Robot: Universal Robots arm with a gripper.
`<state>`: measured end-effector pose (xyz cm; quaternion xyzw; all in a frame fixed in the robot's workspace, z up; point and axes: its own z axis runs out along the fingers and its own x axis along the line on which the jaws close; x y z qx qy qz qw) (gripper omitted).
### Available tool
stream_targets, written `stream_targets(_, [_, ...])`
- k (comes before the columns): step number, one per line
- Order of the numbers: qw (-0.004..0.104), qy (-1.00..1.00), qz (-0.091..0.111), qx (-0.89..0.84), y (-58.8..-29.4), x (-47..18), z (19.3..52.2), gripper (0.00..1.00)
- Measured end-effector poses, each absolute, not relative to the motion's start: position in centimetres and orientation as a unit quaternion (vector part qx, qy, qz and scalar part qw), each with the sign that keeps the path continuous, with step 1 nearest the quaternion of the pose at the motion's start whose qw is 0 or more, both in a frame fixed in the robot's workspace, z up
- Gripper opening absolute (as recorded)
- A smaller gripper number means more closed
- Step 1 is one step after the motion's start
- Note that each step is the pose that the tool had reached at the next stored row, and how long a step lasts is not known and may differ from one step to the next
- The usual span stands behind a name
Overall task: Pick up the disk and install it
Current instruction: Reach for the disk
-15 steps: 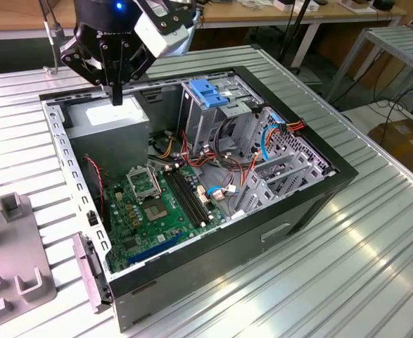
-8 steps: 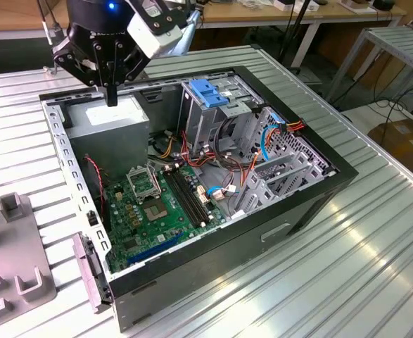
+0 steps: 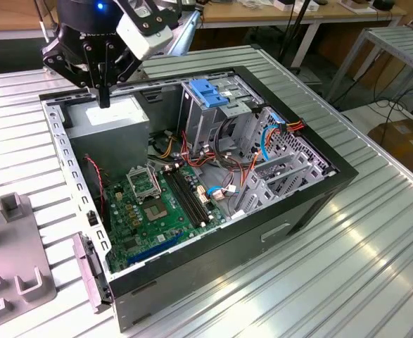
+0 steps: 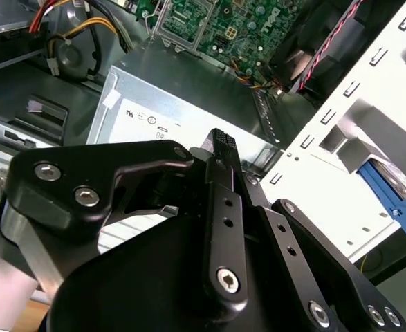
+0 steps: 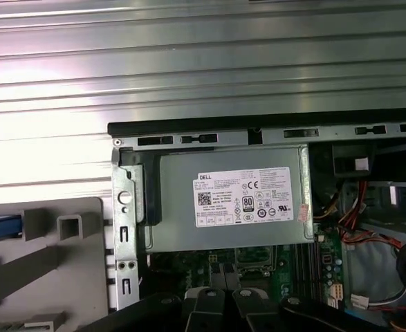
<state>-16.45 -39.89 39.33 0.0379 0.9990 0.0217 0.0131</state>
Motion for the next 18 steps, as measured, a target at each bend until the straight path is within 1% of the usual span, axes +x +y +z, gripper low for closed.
stream_targets(18, [0.013, 0.999, 0.022, 0.038, -39.9, -20.2, 39.3, 0.10])
